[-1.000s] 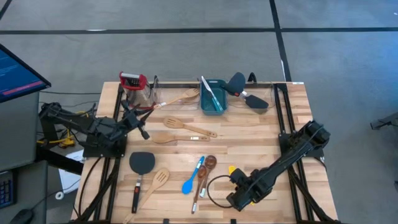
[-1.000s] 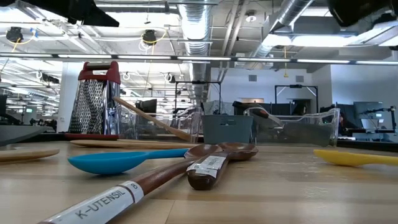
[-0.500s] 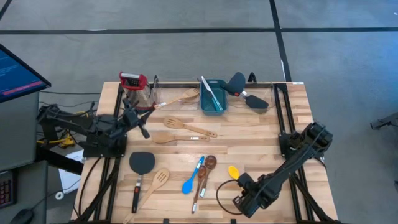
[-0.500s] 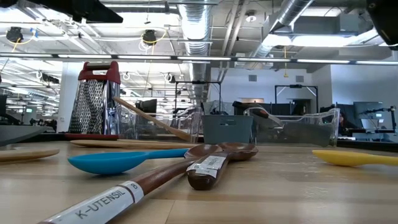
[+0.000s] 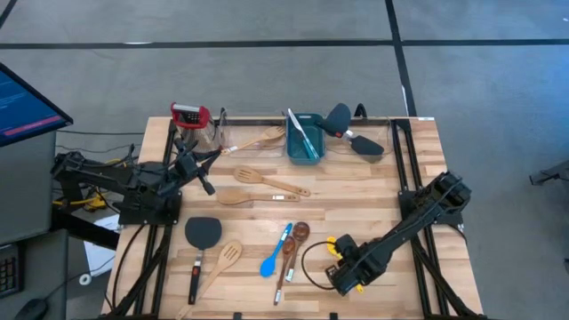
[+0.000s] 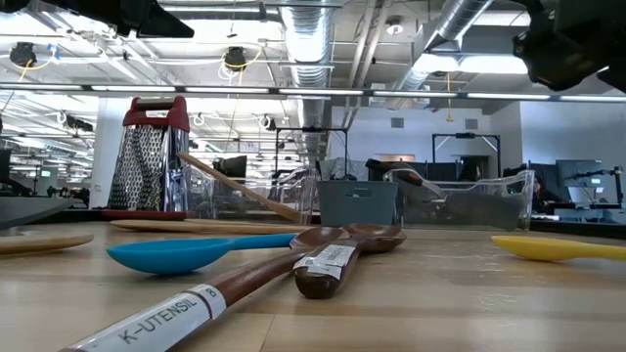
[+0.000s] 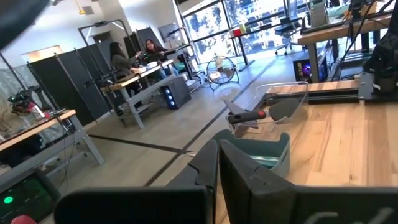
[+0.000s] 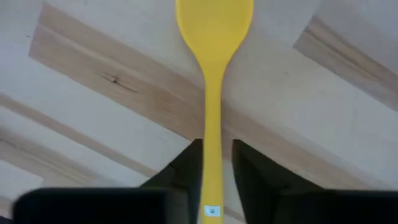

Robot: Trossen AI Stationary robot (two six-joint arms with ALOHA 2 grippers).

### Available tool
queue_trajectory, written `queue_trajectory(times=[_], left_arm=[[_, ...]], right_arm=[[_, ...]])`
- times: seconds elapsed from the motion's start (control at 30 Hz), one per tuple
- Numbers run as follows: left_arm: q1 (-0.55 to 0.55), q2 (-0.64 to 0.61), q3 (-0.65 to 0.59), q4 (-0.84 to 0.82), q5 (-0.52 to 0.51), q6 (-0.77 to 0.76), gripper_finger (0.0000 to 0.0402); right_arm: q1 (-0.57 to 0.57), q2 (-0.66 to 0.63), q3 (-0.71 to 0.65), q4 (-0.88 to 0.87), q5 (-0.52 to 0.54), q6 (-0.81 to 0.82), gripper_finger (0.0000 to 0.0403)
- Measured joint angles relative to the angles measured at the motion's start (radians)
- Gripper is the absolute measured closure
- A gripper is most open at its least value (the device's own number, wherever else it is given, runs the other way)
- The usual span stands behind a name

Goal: Pick & Place Kitchen Items
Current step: Put the yellow serving spoon into the left transparent bin

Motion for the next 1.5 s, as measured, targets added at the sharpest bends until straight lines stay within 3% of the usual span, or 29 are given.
queue_trajectory(times=[0.27,0.43,0.7,1.13,1.5], left_arm=[[0.0,0.0,0.0,0.004,-0.001,0.0,0.0398],[0.0,0.0,0.0,0.009,-0.001,0.0,0.0398],[0.0,0.0,0.0,0.016,-0.001,0.0,0.0398],[0.0,0.0,0.0,0.023,-0.001,0.0,0.0398],[0.0,0.0,0.0,0.023,-0.001,0.0,0.0398]], right_arm=[[0.031,0.009,-0.02,0.011,0.0,-0.018,0.0217],[0.061,0.009,-0.1,0.167,0.0,0.019,0.0202],[0.075,0.005,-0.171,0.234,0.001,0.034,0.024],[0.064,0.006,-0.175,0.212,-0.024,0.01,0.0365],[0.068,-0.001,-0.168,0.205,-0.022,-0.002,0.0367]])
